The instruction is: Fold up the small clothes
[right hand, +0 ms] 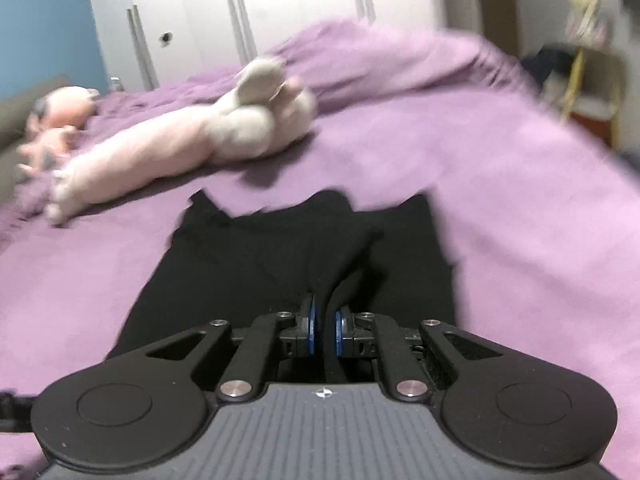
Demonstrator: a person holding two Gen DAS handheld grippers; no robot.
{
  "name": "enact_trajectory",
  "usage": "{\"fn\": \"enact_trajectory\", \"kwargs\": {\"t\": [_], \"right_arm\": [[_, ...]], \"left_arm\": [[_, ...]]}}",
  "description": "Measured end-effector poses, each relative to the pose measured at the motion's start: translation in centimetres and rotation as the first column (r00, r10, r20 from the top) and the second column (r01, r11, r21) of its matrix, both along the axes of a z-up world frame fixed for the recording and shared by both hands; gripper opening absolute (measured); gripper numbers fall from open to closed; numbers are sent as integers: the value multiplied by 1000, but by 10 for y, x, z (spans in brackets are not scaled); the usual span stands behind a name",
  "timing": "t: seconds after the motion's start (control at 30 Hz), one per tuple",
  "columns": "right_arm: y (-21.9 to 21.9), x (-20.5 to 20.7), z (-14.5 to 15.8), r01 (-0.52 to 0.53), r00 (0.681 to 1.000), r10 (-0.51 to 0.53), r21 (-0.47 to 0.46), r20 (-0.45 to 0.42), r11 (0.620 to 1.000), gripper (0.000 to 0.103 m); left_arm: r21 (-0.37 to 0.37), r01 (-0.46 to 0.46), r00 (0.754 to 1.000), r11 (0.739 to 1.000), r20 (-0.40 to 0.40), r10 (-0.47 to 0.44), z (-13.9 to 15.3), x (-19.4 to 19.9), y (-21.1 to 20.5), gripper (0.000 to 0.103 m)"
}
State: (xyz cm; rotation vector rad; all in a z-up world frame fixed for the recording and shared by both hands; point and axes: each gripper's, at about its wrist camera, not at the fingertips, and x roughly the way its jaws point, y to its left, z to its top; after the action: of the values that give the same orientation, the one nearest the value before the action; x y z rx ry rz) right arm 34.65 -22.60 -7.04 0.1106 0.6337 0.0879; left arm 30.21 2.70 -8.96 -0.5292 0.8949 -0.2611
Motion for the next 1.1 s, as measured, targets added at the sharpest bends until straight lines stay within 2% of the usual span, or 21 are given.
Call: {"fn": "enact_trajectory", "kwargs": {"t": [0.07,0.13,0.23,0.3,0.37,0.4,0.5,0.57,0.67,0.77,0.83,0.87,0.9,0.93,0.97,1.0,1.03,1.07,1.1], "right_arm": [[-11,-2,-1,56,998,-56,-42,-4,998,8],[-24,-3,-10,106,993,-108,-59,-43,993,8],[-27,-4,-20,72,995,-78,-88,-67,993,9],[-28,-6,-16,73,995,-80,-111,-62,991,25],[-44,-12,-9,88,992,-87,17,-88,996,33],[-58,-20,-7,104,991,-93,112,-99,988,36],[-90,-57,-8,149,985,-116,302,-127,941,37],[-103,-83,-14,176,981,-131,381,-140,908,37],[-108,-108,-27,193,977,-126,461,-172,866,37],[-106,-105,-36,200,973,-107,513,-206,835,39],[-105,-101,-33,189,977,-108,523,-182,831,39],[-104,-97,-32,195,976,-115,511,-182,837,31],[-102,-93,-32,206,973,-123,494,-196,845,14],[-101,-89,-32,216,968,-121,493,-218,843,13],[-105,-88,-33,229,965,-116,548,-234,804,13],[-114,-89,-36,230,967,-98,638,-236,735,12],[-125,-92,-42,224,971,-78,746,-226,627,12],[-132,-93,-49,226,972,-72,808,-224,544,12],[-138,-94,-55,242,968,-72,825,-239,510,12]], "left_arm": [[33,31,999,999,9,-31,1,-3,-7,65],[47,49,999,998,-2,-49,-1,-4,-15,65],[46,63,998,997,-6,-62,-5,-6,-22,65],[60,70,998,996,-10,-69,-4,-8,-24,65],[49,77,997,996,-6,-77,-1,-12,-21,65],[48,75,997,996,-10,-75,-1,-15,-20,65],[49,79,997,996,-13,-79,-4,-23,-17,65],[67,85,996,994,0,-85,-5,-31,-21,65],[114,83,996,990,31,-87,-4,-45,-27,65],[153,93,995,984,27,-98,-4,-50,-34,65],[173,91,995,981,24,-97,-1,-49,-38,66],[179,85,996,980,18,-90,-1,-47,-40,66],[188,77,997,979,8,-80,-2,-45,-41,66],[197,70,997,978,4,-73,-2,-43,-43,66],[211,65,998,975,4,-67,-1,-41,-46,66],[227,62,998,972,4,-64,0,-39,-48,66],[240,59,998,969,2,-61,1,-39,-50,66],[251,55,998,966,1,-57,1,-37,-52,66],[258,52,999,965,1,-54,1,-36,-53,65]]}}
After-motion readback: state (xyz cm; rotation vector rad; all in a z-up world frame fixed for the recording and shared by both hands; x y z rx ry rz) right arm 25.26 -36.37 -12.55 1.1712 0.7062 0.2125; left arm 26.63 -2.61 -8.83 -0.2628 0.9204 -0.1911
